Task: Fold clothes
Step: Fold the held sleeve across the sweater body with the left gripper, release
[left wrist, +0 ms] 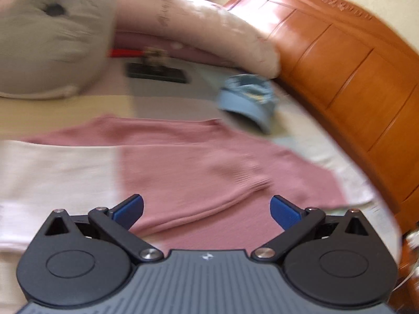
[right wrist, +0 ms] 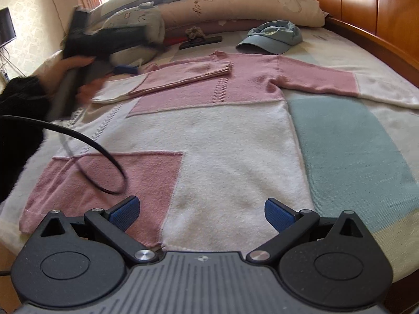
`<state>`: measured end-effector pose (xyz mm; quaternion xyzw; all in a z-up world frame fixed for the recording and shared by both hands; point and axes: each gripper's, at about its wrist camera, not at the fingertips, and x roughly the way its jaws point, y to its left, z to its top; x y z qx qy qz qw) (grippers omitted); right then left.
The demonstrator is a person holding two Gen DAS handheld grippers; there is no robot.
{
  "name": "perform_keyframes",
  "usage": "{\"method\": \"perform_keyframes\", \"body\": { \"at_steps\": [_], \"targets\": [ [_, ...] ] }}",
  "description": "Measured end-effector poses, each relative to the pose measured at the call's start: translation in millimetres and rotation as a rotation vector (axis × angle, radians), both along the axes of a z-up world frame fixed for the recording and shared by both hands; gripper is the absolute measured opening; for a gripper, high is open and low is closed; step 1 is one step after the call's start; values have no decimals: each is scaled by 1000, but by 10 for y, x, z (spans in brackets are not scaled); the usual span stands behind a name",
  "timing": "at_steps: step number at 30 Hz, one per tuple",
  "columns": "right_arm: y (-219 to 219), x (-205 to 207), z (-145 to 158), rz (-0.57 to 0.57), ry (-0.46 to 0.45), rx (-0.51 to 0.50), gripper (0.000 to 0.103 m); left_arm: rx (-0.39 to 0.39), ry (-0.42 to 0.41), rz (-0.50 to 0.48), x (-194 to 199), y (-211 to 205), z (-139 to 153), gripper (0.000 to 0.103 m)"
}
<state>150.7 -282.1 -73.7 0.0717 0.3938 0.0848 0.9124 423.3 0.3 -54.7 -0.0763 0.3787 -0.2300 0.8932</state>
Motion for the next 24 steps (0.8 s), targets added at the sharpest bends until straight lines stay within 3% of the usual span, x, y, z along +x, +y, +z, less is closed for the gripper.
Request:
{"method": "perform_keyframes", "body": {
  "at_steps": [6,8,10,13,17,20,24],
  "targets": [
    [79,124,31,-15,3,-28,103,309,-114,2,-364,492,193,102],
    [148,173,23,-14,6,-33,103,384,-159,-18,-506,611,273,102],
    [224,214,-6,-13,15,-24,103,403,-176,-34,-593,712,302,102],
    [354,262,-60,-1,43,5,103,315,-156,-82,-624,787,211,102],
    [535,241,-68,23,62,-42,103,266,-172,-120,-508,649,-50,102],
    [599,245,-28,15,64,-74,103,203,-106,-122,-316,581,-258,102],
    [670,291,2,7,64,-82,103,180,-34,-87,-280,687,-454,102]
  ]
}}
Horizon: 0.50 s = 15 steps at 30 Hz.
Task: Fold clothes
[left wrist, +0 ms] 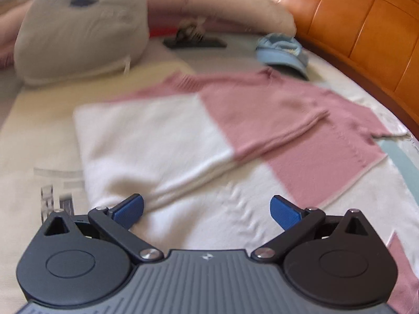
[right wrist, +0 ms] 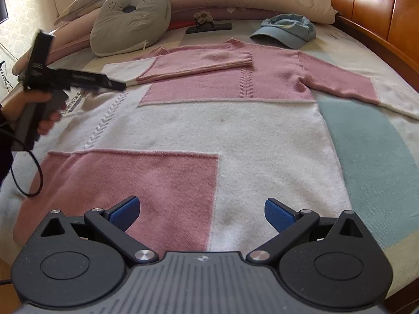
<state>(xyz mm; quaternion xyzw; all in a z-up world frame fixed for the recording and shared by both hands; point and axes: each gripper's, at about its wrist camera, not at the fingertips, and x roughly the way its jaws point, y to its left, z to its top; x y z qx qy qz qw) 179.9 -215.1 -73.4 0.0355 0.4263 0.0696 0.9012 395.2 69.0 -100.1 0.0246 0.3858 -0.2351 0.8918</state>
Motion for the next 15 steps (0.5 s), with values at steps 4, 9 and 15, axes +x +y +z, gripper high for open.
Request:
{"method": "perform_keyframes", "body": {
  "at_steps": [4,9,15],
  "targets": [
    [72,79,-80,3,23,-7,103,-11,-16,11,-138,114,72,102],
    [211,180,-209,7,50,-5,103,-98,-90,-30,-144,248,200,102],
    [358,216,-276,39,38,-93,103,-113,-4,27,109,224,-63,102]
  ]
}}
